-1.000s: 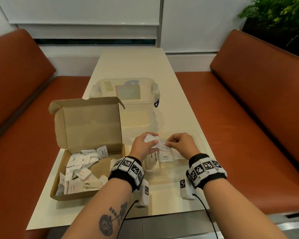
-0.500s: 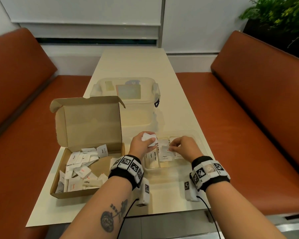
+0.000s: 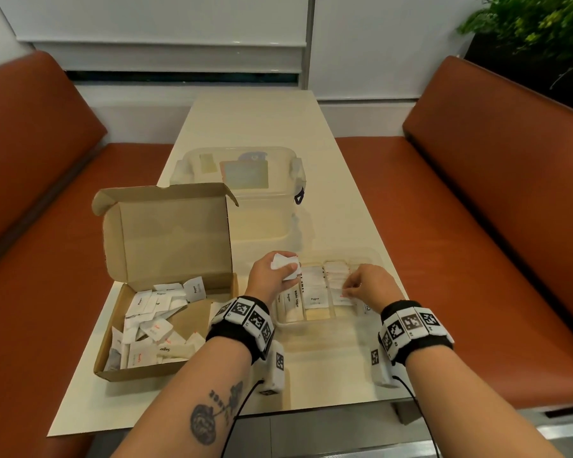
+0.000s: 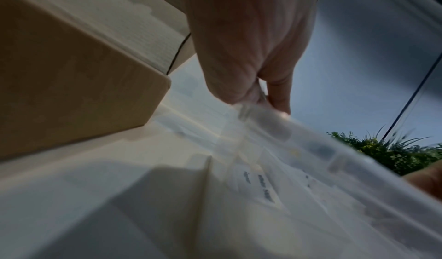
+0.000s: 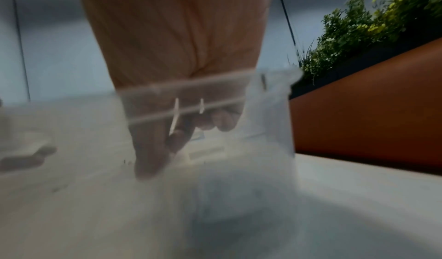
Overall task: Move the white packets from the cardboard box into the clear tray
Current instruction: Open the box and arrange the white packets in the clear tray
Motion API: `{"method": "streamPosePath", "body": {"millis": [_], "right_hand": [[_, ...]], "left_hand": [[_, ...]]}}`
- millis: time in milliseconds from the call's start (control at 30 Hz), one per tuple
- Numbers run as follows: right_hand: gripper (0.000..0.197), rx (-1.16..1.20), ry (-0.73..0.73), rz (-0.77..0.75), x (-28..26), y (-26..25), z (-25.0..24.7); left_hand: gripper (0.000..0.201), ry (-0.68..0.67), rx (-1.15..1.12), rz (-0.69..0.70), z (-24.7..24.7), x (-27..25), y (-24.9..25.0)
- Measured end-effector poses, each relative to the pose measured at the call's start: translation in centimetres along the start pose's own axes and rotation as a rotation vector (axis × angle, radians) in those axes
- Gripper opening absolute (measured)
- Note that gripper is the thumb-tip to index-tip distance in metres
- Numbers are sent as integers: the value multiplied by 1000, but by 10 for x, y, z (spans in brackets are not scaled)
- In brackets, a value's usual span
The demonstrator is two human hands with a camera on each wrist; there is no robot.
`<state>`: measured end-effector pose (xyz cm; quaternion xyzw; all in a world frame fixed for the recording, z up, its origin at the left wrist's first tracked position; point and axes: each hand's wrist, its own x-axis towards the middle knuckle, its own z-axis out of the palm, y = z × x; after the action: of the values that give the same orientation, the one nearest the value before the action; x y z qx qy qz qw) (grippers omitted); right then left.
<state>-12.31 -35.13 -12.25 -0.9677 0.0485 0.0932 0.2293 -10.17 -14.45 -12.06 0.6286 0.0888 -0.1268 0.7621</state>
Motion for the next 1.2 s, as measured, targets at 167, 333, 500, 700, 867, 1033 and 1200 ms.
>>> {"method": "streamPosePath", "body": {"millis": [167, 333, 500, 700, 867, 1033, 1200], "right_hand": [[7, -58, 3, -16, 2, 2, 7], [16, 1, 43, -33, -2, 2, 9], [20, -29, 36, -42, -4, -1, 12], [15, -44, 55, -41, -4, -2, 16], [14, -52, 42, -28, -4, -3, 15], [12, 142, 218, -80, -7, -23, 9], [24, 363, 182, -230, -6, -66, 13]], "left_hand": [[17, -14, 10, -1, -1, -1, 1], [18, -16, 14, -2, -2, -1, 0], [16, -16, 19, -5, -1, 0, 0], [16, -14, 23, -17, 0, -1, 1], [16, -22, 23, -20, 0, -2, 2], [20, -46, 6, -64, -1, -2, 4], [30, -149, -41, -116, 3, -5, 6]]}}
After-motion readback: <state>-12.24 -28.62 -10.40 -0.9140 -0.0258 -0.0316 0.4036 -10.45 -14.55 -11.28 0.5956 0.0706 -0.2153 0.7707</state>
